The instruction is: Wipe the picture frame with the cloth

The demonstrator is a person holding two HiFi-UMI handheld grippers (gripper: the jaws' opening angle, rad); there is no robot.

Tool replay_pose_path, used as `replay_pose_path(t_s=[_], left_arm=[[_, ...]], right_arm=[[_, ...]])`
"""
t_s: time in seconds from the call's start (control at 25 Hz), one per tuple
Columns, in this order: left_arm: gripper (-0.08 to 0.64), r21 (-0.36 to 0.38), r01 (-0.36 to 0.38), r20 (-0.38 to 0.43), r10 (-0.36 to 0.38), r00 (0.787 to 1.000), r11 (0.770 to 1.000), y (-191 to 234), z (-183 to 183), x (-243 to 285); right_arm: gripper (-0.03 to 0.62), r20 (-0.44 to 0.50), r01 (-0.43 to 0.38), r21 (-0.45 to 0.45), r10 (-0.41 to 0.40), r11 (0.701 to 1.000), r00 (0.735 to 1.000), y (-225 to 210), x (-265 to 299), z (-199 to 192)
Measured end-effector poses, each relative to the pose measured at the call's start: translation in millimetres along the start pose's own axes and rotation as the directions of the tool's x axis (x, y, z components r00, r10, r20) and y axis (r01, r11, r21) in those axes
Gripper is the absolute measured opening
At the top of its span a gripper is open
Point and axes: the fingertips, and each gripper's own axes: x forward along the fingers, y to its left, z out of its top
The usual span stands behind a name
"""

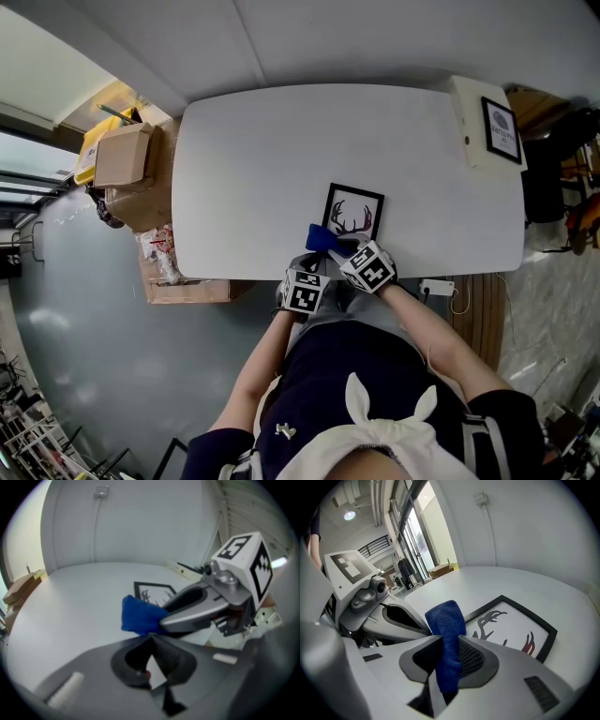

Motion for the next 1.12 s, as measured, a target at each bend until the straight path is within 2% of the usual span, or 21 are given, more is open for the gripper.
replay_pose_path(t_s=[0.24, 0.6, 1.12], left_arm=[[0.003, 0.024, 0.040, -0.001, -0.040, 0.999, 0.999, -14.0, 5.2, 5.1], [0.003, 0.015, 0.016, 0.000, -0.016, 1.000, 1.000, -13.3, 4.0, 7.0], [0.003, 0.003, -0.003, 0.008, 0.003, 1.000, 1.000, -12.5, 4.1, 6.8]], right_arm=[[0.098, 0.002, -0.003, 0.006, 0.003, 1.000, 1.000, -0.4, 0.3, -0.4], [0.098, -0.021, -0.031, -0.020, 0.031, 0.999, 0.999, 1.1, -1.4, -1.8], [0.098, -0.062, -0.024, -0.054, 0.021, 0.998, 0.998, -2.8, -11.2, -13.0]])
